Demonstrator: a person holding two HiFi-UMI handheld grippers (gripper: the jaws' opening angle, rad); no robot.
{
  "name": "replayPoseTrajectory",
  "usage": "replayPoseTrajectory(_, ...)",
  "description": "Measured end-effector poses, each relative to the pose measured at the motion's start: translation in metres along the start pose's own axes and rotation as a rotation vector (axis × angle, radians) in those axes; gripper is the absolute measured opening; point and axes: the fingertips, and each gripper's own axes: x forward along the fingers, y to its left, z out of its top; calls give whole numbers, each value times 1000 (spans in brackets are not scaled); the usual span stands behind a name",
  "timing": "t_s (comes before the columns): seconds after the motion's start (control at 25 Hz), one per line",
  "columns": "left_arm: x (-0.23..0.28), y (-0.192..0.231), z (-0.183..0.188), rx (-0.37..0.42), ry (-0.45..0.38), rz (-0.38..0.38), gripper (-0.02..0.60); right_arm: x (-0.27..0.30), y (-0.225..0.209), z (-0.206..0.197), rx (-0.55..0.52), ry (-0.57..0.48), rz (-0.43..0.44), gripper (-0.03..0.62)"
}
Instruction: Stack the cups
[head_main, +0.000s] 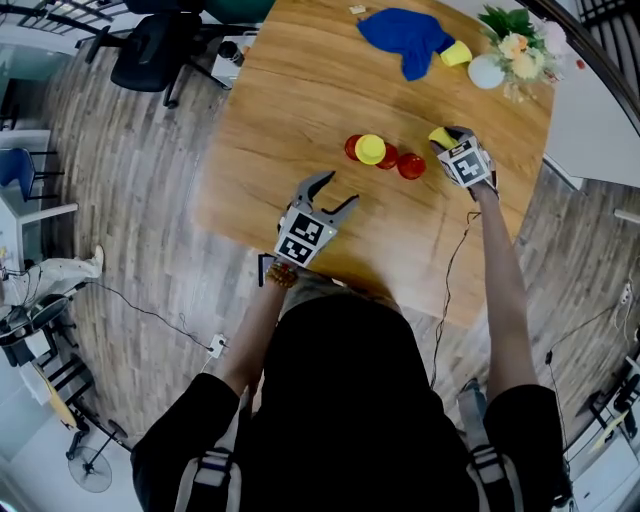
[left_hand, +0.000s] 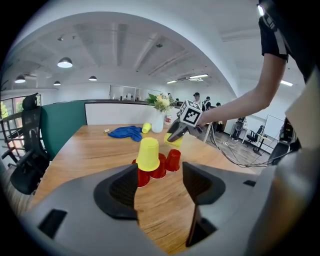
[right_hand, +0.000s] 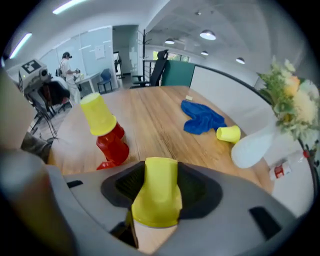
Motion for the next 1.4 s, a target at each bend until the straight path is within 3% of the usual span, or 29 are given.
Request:
replayPoseTrajectory(0.24,15,-27,19,50,-53,-64,285,-62,31,34,260,-327,57,216)
replayPoseTrajectory(0.36,17,-45,43,39,-148,-125,285,-101,64,50,351,-502,106,215)
replayPoseTrajectory(0.44,14,-49,61,-63,-232,-172,285,-125,90,60,289,-607,106,213)
replayPoseTrajectory(0.56,13,-47,79,-244,-304,-225,284,-153,131,71,32,-707,48,213)
replayPoseTrajectory(0.68,12,-56,91,-313,-317,-317,285,-165,167,74,-149,-687,11,213)
replayPoseTrajectory(0.88,9,-70,97,-404,-341,-426,285,-174,191,80,-232,-709,-43,213)
replayPoseTrajectory(1.04,8,-85,89,-402,-294,-489,280,-178,194,82,-258,-726,-73,214)
replayPoseTrajectory(1.16,8,-87,84,-359,-271,-448,251,-172,198,79,-293,-694,-97,215)
replayPoseTrajectory(1.4,13,-91,75,-134,-162,-282,230,-157,201,71,-334,-618,-170,222)
